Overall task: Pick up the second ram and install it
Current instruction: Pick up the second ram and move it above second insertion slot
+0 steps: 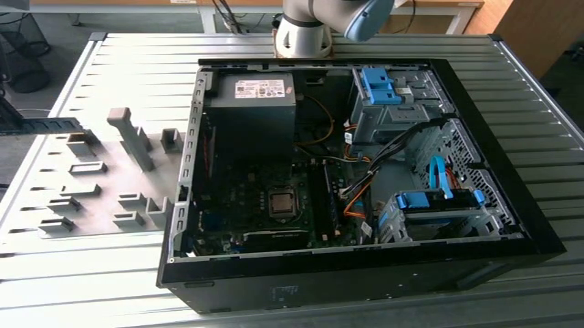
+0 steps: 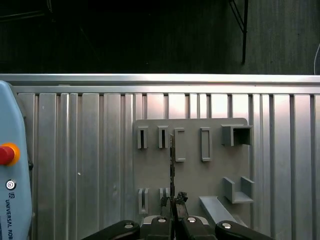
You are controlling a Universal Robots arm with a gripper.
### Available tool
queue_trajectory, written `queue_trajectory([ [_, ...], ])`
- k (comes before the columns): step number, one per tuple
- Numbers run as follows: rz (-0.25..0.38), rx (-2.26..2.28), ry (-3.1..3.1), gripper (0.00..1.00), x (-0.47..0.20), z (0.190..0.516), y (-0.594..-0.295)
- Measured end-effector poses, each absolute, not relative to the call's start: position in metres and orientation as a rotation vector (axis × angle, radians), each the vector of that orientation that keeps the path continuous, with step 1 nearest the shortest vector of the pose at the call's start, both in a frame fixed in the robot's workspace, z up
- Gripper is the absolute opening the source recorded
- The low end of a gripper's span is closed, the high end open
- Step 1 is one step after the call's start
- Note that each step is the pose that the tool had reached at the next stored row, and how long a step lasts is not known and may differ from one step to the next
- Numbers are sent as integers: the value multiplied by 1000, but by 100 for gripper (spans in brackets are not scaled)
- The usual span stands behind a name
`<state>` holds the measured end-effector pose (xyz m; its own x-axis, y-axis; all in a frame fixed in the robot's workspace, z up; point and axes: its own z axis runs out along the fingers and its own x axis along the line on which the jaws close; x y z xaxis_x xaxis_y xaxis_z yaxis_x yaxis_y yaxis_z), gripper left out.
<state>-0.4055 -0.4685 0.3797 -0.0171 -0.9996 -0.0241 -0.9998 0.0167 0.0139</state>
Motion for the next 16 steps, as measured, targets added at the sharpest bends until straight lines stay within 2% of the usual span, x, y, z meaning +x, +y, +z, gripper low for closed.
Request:
queue_trajectory([
  [16,42,-2197,2235,14,-406,406,-468],
])
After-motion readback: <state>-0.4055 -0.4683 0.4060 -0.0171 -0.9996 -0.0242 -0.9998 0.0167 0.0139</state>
